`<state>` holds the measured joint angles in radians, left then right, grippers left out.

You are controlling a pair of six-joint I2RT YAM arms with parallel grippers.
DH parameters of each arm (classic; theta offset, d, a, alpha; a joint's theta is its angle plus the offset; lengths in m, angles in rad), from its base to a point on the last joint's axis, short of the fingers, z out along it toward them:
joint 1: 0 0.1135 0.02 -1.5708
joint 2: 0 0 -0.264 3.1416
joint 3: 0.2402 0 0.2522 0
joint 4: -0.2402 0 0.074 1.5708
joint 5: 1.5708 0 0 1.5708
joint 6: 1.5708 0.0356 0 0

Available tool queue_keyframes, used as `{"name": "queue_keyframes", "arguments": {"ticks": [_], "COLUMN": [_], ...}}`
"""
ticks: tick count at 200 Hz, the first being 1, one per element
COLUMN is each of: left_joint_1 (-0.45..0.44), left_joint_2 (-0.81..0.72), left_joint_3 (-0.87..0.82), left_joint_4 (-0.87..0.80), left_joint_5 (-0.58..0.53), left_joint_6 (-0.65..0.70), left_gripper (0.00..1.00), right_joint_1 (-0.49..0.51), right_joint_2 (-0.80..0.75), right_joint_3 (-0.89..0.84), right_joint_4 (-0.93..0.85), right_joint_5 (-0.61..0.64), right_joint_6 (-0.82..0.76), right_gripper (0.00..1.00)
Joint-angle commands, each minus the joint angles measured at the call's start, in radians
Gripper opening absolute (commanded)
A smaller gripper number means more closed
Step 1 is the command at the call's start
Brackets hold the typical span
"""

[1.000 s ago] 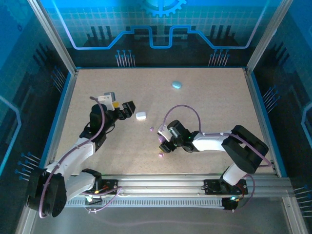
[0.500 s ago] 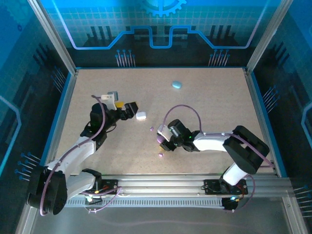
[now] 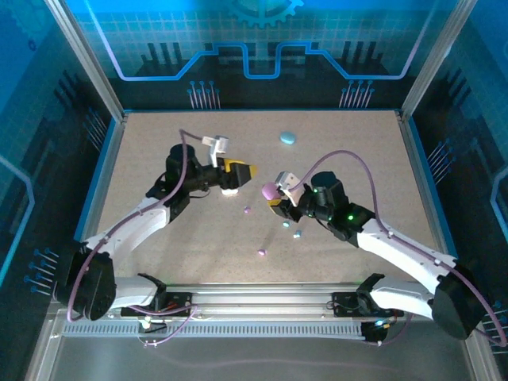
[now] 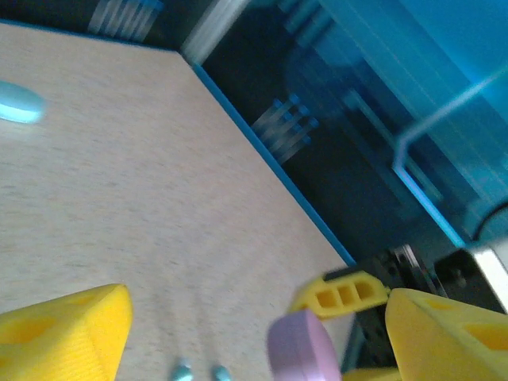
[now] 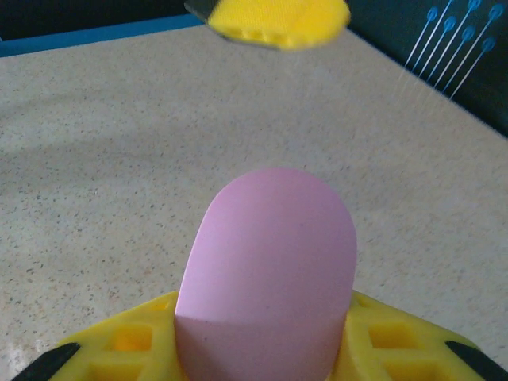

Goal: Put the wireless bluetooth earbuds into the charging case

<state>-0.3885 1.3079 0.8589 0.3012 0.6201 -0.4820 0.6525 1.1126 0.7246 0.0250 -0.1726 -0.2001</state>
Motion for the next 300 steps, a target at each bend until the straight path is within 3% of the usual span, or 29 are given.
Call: {"name": "queue_keyframes", "arguments": {"ticks": [1, 90, 129, 155, 181, 201, 223, 263, 283, 300], "left_joint_1": [-0.050, -0.118, -0.127, -0.132, -0.132, -0.132, -0.131, -0.132, -0.132, -0.134], "left_joint_2": [0.050, 0.161, 0.170, 0.179, 0.172, 0.163, 0.137, 0.076, 0.088, 0.102], "left_joint_3": [0.084, 0.208, 0.215, 0.229, 0.236, 0.233, 0.217, 0.102, 0.064, 0.064], "left_joint_4": [-0.093, -0.272, -0.265, -0.277, -0.276, -0.239, -0.179, 0.071, 0.243, 0.290], "left_joint_5": [0.101, 0.110, 0.119, 0.143, 0.133, 0.113, 0.083, -0.055, -0.053, -0.046], "left_joint_6": [0.047, 0.084, 0.069, 0.060, 0.046, -0.015, -0.088, -0.325, -0.443, -0.482], "left_gripper": [0.82, 0.57, 0.40, 0.39, 0.29, 0.22, 0.20, 0.18, 0.18, 0.18], "right_joint_1": [-0.014, -0.016, -0.013, -0.008, -0.004, 0.001, -0.010, -0.143, -0.176, -0.183], "right_joint_2": [-0.028, -0.057, -0.044, -0.038, -0.034, -0.044, -0.080, -0.189, -0.185, -0.166], "right_joint_3": [0.055, 0.050, 0.064, 0.066, 0.079, 0.081, 0.065, -0.088, -0.125, -0.105], "right_joint_4": [-0.070, 0.027, 0.041, 0.062, 0.056, 0.057, 0.097, 0.340, 0.384, 0.369], "right_joint_5": [-0.010, 0.050, 0.107, 0.127, 0.112, 0.096, 0.102, -0.042, -0.104, -0.135], "right_joint_6": [-0.093, -0.143, -0.155, -0.163, -0.187, -0.209, -0.178, -0.019, -0.050, -0.050], "right_gripper": [0.37, 0.38, 0.38, 0.38, 0.39, 0.42, 0.53, 0.67, 0.66, 0.65]}}
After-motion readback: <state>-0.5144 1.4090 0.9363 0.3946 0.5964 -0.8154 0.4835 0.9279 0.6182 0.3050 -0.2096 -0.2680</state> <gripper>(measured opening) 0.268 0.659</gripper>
